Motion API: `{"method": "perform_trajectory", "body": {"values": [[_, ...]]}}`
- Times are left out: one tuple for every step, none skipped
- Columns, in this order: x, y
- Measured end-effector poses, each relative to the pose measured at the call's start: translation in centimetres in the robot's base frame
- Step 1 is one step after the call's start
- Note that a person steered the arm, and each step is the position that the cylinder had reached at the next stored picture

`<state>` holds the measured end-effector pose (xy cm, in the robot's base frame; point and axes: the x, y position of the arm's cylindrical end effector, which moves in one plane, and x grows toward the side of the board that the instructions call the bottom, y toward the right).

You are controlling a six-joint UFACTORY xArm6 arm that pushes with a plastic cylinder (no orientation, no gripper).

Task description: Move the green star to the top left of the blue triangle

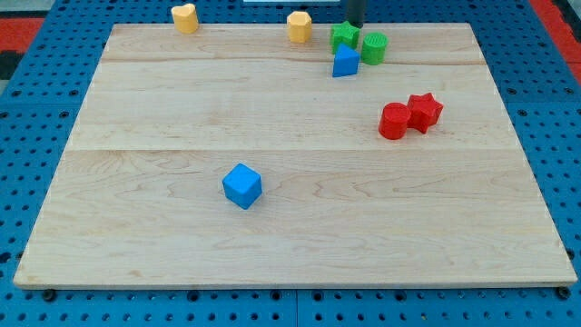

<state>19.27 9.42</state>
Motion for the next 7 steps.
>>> {"method": "perform_trajectory", "body": {"values": [[1.0,-1.4],[3.0,-2.0],[4.5,-2.5],[4.5,-4.0],[2.0,-2.9],[1.0,1.3],[1.5,5.5]]}}
